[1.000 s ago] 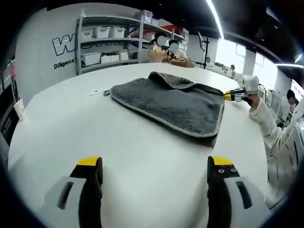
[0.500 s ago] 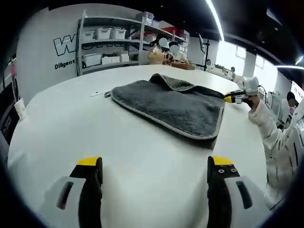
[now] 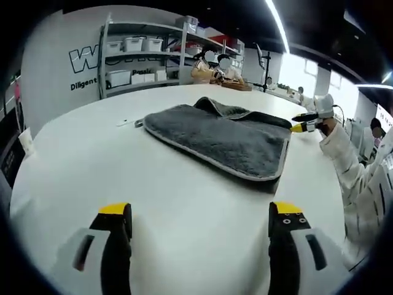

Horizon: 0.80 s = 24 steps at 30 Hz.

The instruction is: Open the folded towel by lifting each exposed corner and separating the folded layers until the towel lies flat within the target outline without major curled edges

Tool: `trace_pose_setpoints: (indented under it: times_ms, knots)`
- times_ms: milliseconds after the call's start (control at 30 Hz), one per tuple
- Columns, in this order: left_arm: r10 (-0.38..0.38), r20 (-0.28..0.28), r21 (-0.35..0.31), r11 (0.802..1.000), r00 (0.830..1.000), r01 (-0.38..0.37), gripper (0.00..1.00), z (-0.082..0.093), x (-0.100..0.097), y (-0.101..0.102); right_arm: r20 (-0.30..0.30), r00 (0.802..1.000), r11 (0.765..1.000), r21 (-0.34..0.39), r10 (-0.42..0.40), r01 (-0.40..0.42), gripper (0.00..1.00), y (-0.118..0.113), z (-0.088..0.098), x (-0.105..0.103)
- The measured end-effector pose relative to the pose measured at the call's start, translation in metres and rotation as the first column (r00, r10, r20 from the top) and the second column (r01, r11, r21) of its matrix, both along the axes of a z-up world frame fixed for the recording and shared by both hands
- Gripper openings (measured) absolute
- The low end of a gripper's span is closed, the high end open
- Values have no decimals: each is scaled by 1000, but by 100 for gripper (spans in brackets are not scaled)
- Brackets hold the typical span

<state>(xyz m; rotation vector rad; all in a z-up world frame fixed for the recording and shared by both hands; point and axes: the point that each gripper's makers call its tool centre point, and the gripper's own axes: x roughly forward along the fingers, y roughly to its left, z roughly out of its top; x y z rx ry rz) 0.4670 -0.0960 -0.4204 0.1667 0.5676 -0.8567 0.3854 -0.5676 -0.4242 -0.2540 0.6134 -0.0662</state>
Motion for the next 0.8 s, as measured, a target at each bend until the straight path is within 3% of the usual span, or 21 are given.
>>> trace_pose_setpoints:
  times_ms: [133,267,467,800]
  knots:
    - [-2,-3,1,1000,1000,2,92,-1,0,-1,9,1000,1000,3,12,-12,65,0,6,4]
    - [0,-2,1,1000,1000,0,91,0,0,0,47,997,995,78,61,-65,86,14,15,12]
    - [0,-2,1,1000,1000,0,91,0,0,0,64,990,992,2,125,-125,99,25,29,26]
    - [-2,1,0,1000,1000,2,91,1,0,0,111,963,969,-39,247,-244,99,60,59,50]
